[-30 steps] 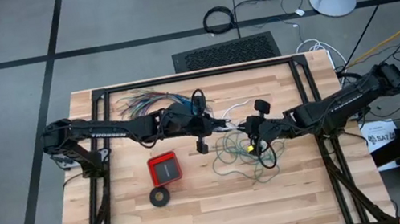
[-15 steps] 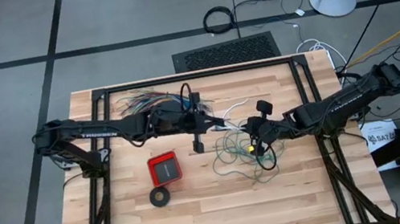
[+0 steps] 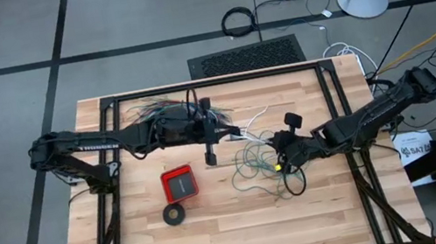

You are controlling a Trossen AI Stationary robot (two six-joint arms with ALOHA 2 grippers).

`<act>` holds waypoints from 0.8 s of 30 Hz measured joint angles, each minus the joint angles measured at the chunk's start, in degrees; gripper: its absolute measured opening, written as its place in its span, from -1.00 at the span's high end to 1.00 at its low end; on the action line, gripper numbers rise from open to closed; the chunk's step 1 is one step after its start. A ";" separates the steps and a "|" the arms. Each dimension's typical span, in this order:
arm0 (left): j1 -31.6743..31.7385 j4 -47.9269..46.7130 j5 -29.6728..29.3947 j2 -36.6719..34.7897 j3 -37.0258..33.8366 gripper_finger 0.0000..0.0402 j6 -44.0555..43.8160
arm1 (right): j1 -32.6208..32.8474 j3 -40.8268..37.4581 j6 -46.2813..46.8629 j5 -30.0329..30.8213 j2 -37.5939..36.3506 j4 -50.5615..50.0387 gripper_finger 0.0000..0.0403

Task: Coil cords
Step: Coil the white wire onto the spool

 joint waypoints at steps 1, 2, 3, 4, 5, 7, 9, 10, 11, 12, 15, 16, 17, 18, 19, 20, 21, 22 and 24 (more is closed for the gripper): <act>0.01 -0.03 0.00 -0.28 0.00 1.00 -0.25 | 0.28 0.00 0.10 0.30 0.00 0.13 0.89; -0.01 -0.38 0.02 -0.37 0.00 1.00 -0.45 | 0.51 0.00 0.13 0.69 0.00 0.15 0.90; 0.01 -0.55 0.02 -0.43 0.00 1.00 -0.54 | 0.76 0.00 0.22 1.22 0.00 0.15 0.92; -0.01 -0.61 0.02 -0.67 0.00 1.00 -0.55 | 1.01 0.00 0.35 1.62 0.00 0.15 0.93; -0.01 -0.74 0.02 -0.85 -0.02 1.00 -0.57 | 1.15 0.00 0.37 1.80 0.00 0.21 0.94; -0.07 -0.38 0.02 -1.08 -0.02 1.00 -0.60 | 1.15 0.00 0.79 1.97 0.00 0.41 0.94; -0.11 -0.44 0.02 -1.22 -0.02 1.00 -1.03 | 1.11 0.00 0.81 2.01 0.00 0.71 0.95; -0.10 -0.39 0.10 -1.22 -0.02 1.00 -1.33 | 1.11 0.00 0.81 2.12 0.05 1.04 0.95; -0.10 -0.29 0.38 -1.25 -0.02 1.00 -1.68 | 1.11 0.00 0.79 2.68 0.10 1.45 0.95; -0.10 -0.03 0.74 -1.26 -0.02 1.00 -1.98 | 1.11 0.00 0.76 3.10 0.11 1.70 0.96; -0.14 0.66 0.96 -1.28 -0.02 1.00 -2.08 | 0.94 0.00 0.54 4.05 0.12 2.07 0.98; -0.18 1.13 0.96 -1.28 -0.02 1.00 -2.10 | 0.94 -0.16 0.57 5.05 0.21 2.71 0.98; -0.23 1.76 1.03 -1.28 -0.02 1.00 -2.24 | 0.94 -0.66 0.54 5.98 0.22 4.01 0.99; -0.23 2.47 1.24 -1.28 -0.02 1.00 -2.83 | 0.94 -1.19 0.26 7.03 0.22 5.27 0.99; -0.23 3.33 2.00 -1.26 -0.04 1.00 -3.60 | 0.86 -1.79 -0.23 7.96 0.24 6.74 0.99; -0.23 4.37 2.88 -1.26 -0.04 1.00 -4.55 | 0.53 -2.35 -0.82 8.52 0.28 8.63 0.99; -0.23 5.50 3.40 -1.26 -0.07 1.00 -5.12 | 0.05 -2.79 -1.07 8.82 0.42 10.34 0.99; -0.23 6.43 3.70 -1.26 -0.07 1.00 -5.77 | -0.63 -3.21 -1.61 9.11 0.50 12.14 0.99; -0.22 7.83 3.74 -1.19 -0.13 1.00 -6.83 | -2.05 -4.03 -2.73 9.26 0.50 15.52 1.00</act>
